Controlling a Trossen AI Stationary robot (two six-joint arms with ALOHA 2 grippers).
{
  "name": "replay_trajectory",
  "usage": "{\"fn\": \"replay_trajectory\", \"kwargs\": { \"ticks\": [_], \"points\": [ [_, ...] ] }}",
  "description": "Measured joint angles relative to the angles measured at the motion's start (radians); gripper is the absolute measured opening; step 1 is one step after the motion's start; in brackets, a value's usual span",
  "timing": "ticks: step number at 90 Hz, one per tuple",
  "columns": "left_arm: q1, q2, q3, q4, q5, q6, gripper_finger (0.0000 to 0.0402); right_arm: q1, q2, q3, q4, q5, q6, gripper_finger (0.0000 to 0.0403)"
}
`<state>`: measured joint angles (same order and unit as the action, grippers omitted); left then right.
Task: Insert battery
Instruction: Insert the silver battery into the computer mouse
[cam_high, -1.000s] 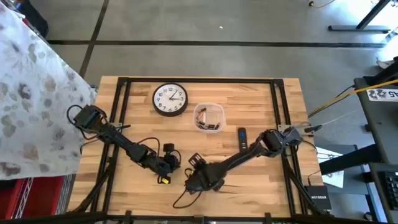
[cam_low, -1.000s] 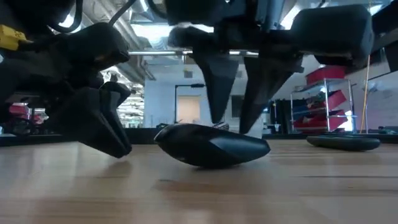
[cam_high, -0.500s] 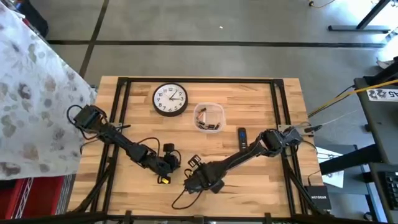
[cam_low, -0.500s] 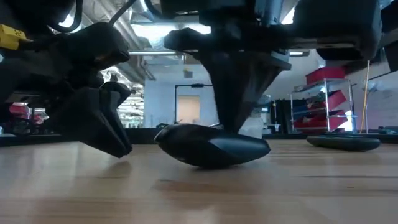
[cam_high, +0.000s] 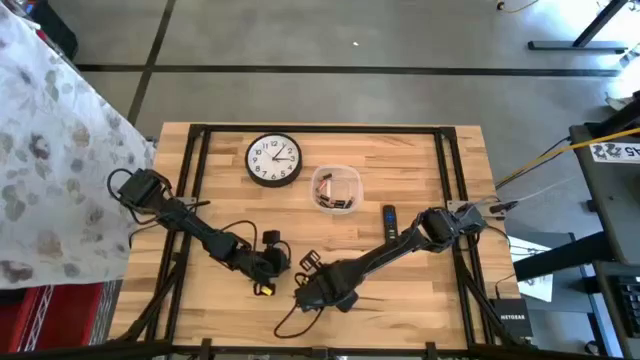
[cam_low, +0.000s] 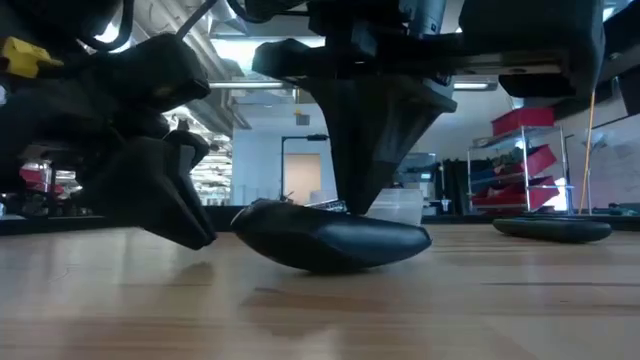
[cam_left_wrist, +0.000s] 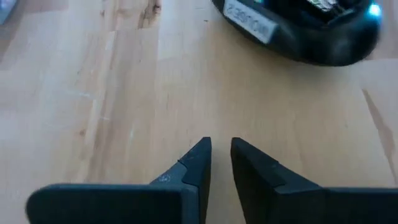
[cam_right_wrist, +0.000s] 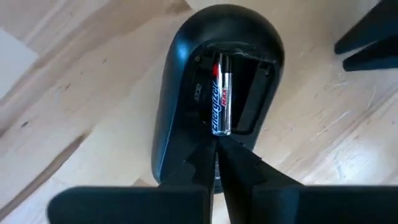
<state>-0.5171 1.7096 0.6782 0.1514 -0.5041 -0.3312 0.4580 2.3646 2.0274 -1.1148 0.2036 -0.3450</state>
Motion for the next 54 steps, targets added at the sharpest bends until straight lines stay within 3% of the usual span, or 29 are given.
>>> {"fn": "replay_trajectory", "kwargs": {
  "ticks": [10,18,44,54],
  "points": [
    [-0.001,-0.007,-0.001,-0.066,-0.134,-0.042,0.0046,0.001,0.000,0.000,0.024,-0.035,0.003,0.0004],
    [-0.010,-0.039,-0.001,-0.105,-0.152,-0.070,0.0046,0.001,0.000,0.001,0.052,-0.063,0.024,0.0004],
    [-0.137,-0.101,-0.001,-0.097,0.057,0.016,0.0048,0.001,0.000,0.001,0.077,-0.067,0.106,0.0004],
    [-0.162,-0.101,-0.001,-0.036,0.127,-0.021,0.0070,0.001,0.000,0.001,0.077,-0.067,0.134,0.0004]
  ]
}}
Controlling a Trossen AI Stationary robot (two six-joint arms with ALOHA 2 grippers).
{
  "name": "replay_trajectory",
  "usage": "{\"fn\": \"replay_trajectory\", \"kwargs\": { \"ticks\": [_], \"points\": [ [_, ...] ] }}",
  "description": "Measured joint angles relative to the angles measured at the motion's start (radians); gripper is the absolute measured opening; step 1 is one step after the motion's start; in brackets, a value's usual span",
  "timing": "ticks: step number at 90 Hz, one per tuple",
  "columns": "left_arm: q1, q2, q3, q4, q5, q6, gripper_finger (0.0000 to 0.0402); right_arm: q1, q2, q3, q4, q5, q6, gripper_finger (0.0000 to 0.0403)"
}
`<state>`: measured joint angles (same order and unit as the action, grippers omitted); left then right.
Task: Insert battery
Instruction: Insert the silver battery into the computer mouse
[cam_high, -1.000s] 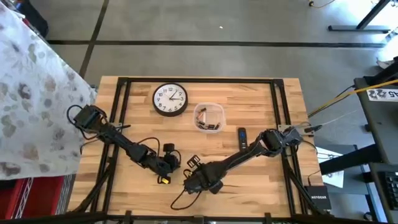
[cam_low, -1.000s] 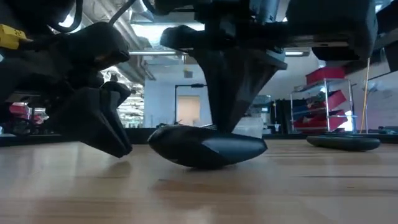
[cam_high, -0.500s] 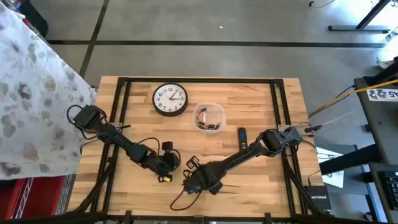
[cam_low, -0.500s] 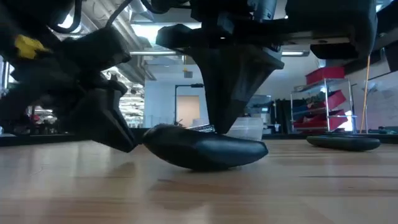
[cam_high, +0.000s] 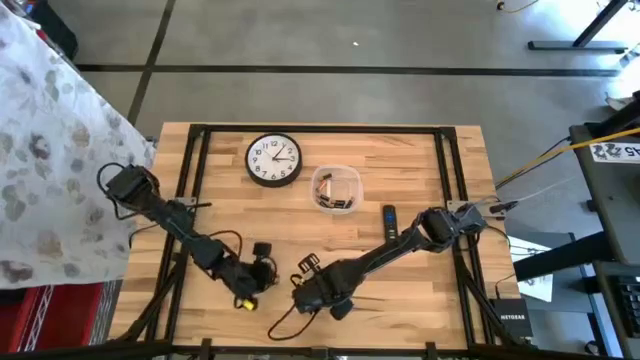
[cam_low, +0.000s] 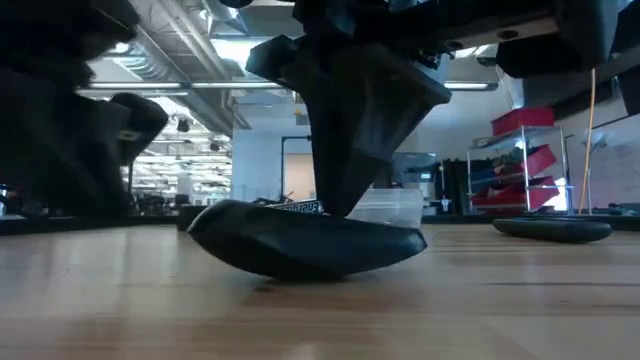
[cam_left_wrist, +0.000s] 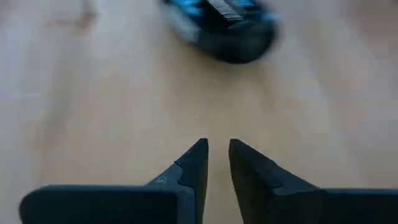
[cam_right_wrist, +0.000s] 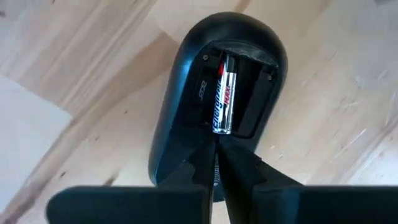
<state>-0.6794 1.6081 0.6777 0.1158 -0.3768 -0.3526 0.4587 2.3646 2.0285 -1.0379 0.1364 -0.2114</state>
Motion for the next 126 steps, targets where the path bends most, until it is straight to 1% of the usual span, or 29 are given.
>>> {"fn": "replay_trajectory", "kwargs": {
  "ticks": [8,21,35,45,54,66,77,92,103,115,126],
  "points": [
    [-0.002,0.000,0.000,0.067,0.015,-0.034,0.0106,0.000,0.000,0.000,-0.001,0.000,0.011,0.0004],
    [0.010,0.019,0.000,0.182,0.015,-0.070,0.0186,0.000,0.000,0.000,-0.001,0.000,0.033,0.0004],
    [0.028,0.112,0.000,0.344,0.018,-0.092,0.0271,0.000,0.000,0.000,-0.002,0.000,0.036,0.0004],
    [0.034,0.182,0.019,0.409,0.011,-0.108,0.0306,0.000,0.000,0.000,-0.001,0.006,0.041,0.0004],
    [0.034,0.229,0.055,0.417,-0.046,-0.120,0.0313,-0.001,0.000,0.000,-0.002,0.030,0.080,0.0004],
    [0.036,0.288,0.099,0.416,-0.103,-0.120,0.0314,-0.001,0.000,0.000,-0.002,0.034,0.126,0.0004],
    [0.056,0.322,0.119,0.408,-0.101,-0.147,0.0314,0.005,0.000,0.000,-0.002,0.030,0.132,0.0004],
    [0.096,0.329,0.127,0.345,-0.082,-0.240,0.0314,0.013,0.000,0.000,-0.006,0.017,0.136,0.0004],
    [0.111,0.328,0.129,0.329,-0.078,-0.246,0.0314,0.019,0.000,0.000,-0.007,0.014,0.135,0.0004],
    [0.119,0.328,0.128,0.325,-0.080,-0.245,0.0314,0.018,-0.002,0.000,-0.009,-0.022,0.136,0.0004],
    [0.120,0.328,0.127,0.318,-0.106,-0.245,0.0314,0.019,-0.002,0.000,-0.008,-0.073,0.137,0.0004]
  ]
}}
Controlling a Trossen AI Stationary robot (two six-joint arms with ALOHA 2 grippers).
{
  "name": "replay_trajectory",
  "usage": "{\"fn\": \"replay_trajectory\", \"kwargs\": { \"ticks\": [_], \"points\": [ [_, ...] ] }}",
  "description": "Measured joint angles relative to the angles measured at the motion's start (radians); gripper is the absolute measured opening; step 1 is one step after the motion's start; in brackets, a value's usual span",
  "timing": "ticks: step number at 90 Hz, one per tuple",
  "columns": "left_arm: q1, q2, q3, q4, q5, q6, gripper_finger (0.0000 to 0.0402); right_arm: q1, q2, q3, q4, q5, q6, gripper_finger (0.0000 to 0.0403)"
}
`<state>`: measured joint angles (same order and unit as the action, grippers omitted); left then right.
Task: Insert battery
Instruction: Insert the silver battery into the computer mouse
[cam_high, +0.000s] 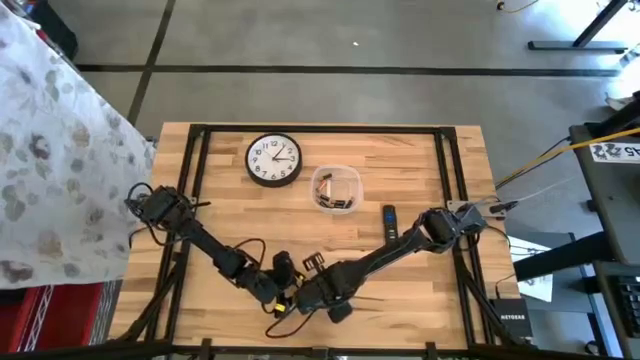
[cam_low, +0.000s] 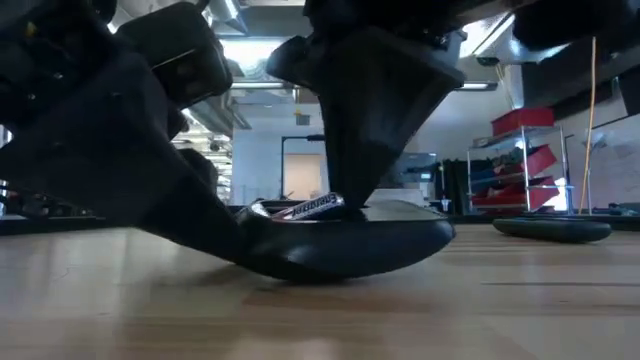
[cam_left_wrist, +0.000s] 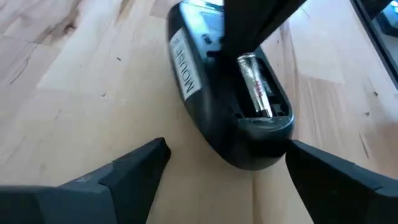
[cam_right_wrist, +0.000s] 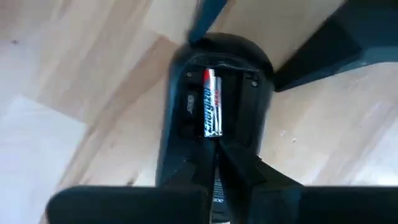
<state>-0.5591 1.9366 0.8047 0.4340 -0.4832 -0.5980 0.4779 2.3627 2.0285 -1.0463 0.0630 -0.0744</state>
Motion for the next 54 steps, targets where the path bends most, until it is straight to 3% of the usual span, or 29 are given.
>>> {"fn": "replay_trajectory", "kwargs": {
  "ticks": [19,54],
  "points": [
    [0.015,0.003,-0.003,-0.014,-0.094,-0.014,0.0314,0.003,0.005,-0.002,0.100,-0.062,-0.001,0.0004],
    [0.015,0.000,-0.003,-0.010,-0.073,0.006,0.0314,0.004,-0.003,0.000,0.013,0.067,0.025,0.0002]
  ]
}}
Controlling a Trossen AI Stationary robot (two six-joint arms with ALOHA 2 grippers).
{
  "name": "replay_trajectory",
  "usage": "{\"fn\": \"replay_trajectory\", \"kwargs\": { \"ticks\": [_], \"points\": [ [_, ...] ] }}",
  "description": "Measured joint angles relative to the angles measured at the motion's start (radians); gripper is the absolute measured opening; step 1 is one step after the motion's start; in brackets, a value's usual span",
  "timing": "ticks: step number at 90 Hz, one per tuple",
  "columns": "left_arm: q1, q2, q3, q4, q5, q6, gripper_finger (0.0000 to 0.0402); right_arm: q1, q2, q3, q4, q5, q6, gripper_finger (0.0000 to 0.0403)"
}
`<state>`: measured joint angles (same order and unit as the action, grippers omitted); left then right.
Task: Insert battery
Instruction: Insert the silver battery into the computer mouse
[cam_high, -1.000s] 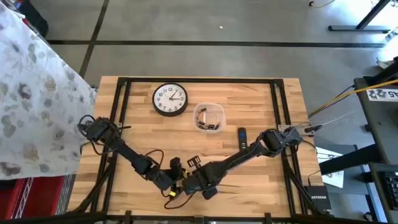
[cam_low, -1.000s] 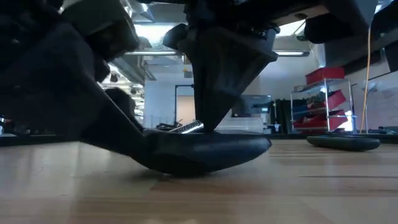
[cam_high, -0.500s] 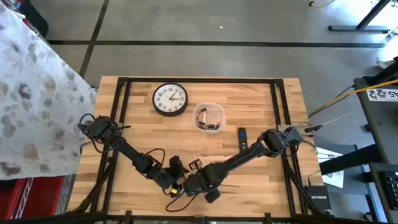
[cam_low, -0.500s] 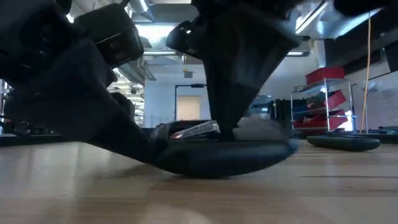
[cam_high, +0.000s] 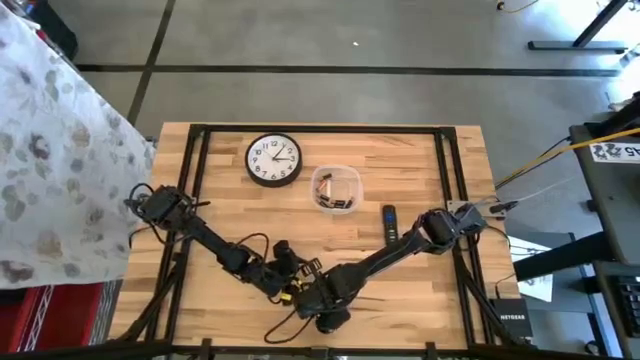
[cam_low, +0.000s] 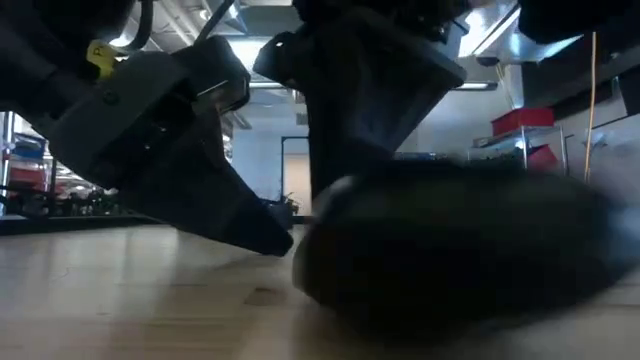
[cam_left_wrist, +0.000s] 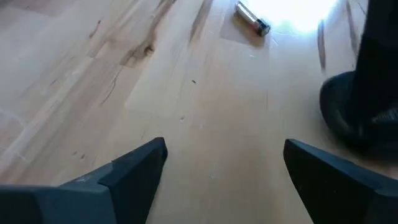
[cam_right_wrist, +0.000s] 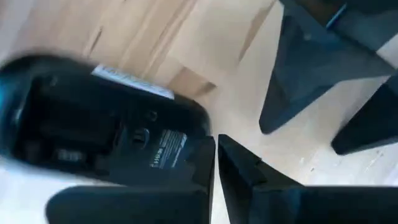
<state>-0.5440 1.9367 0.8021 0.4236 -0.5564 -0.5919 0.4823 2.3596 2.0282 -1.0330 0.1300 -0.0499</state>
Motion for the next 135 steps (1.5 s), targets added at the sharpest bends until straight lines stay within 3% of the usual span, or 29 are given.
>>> {"fn": "replay_trajectory", "kwargs": {
  "ticks": [28,52,66,79,112,135],
  "points": [
    [-0.002,-0.054,-0.001,-0.088,-0.022,0.074,0.0314,0.011,-0.078,-0.025,-0.279,-0.009,0.191,0.0017],
    [-0.003,-0.065,-0.001,-0.142,-0.044,0.075,0.0314,0.097,-0.099,-0.173,-0.307,-0.106,0.260,0.0124],
    [-0.005,-0.065,-0.001,-0.153,-0.046,0.078,0.0314,0.161,-0.100,-0.272,-0.297,-0.064,0.352,0.0156],
    [-0.001,-0.065,-0.001,-0.152,-0.047,0.095,0.0314,0.194,-0.109,-0.350,-0.244,-0.032,0.442,0.0147],
    [0.004,-0.065,0.000,-0.147,-0.046,0.098,0.0314,0.186,-0.117,-0.373,-0.184,-0.054,0.481,0.0073],
    [0.004,-0.065,0.000,-0.153,-0.046,0.096,0.0314,0.187,-0.134,-0.378,-0.165,-0.049,0.567,0.0072]
  ]
}}
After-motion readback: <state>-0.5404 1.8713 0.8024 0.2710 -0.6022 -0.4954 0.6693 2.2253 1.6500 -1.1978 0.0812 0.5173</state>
